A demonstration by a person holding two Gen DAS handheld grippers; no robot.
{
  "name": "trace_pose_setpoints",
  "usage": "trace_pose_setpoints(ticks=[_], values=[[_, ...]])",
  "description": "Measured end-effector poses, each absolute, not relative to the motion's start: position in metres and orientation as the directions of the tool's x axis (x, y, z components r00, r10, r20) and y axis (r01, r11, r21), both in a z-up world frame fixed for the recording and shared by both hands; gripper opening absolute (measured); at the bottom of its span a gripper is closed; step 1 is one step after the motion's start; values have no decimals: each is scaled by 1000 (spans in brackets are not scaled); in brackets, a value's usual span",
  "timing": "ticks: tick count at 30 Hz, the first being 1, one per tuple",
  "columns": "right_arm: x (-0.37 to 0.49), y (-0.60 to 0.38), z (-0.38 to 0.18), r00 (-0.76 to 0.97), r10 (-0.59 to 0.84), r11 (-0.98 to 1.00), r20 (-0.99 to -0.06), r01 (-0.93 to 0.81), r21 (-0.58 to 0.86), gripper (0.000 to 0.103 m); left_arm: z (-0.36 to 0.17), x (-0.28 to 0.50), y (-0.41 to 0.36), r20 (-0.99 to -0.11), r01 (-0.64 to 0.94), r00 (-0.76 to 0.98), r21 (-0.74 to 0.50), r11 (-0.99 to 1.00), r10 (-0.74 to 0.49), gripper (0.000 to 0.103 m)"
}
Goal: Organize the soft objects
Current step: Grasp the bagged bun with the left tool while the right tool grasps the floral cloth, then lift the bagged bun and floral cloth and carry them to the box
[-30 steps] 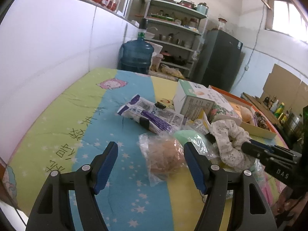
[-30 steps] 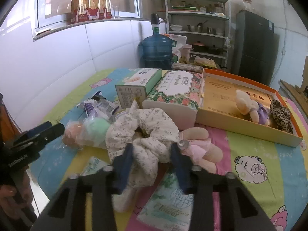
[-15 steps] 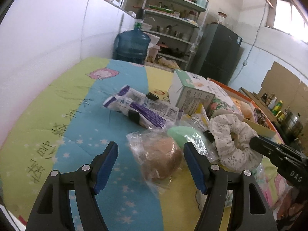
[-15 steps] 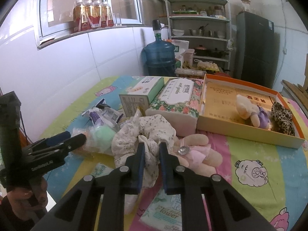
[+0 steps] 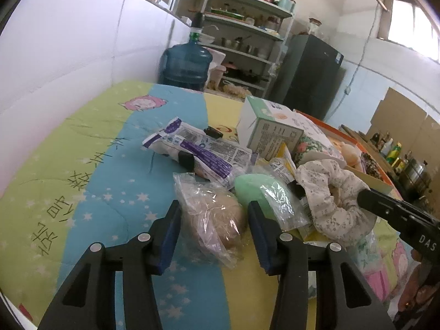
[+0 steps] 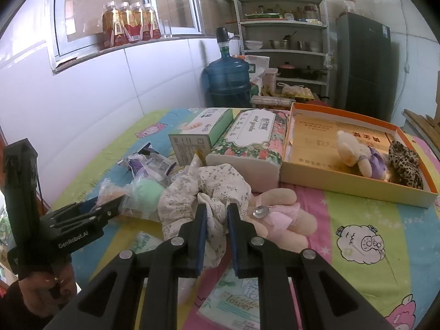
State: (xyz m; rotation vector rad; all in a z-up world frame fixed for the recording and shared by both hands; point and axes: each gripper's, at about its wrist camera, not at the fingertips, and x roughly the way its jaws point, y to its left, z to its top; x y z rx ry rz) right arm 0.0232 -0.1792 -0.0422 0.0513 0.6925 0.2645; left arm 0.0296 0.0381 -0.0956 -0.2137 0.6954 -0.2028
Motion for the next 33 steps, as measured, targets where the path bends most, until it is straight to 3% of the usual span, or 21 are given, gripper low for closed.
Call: trace_pose_setpoints(ticks=[13,33], values=[[15,-181,-26,766,284,958,-576,-244,148,13,-67,13,50,-532,103,813,-268,958,-236,49],[-1,-222,4,831,272,961,-485,-208,181,13,-22,11,-3,-471,251,820,-217,943,-326,49]])
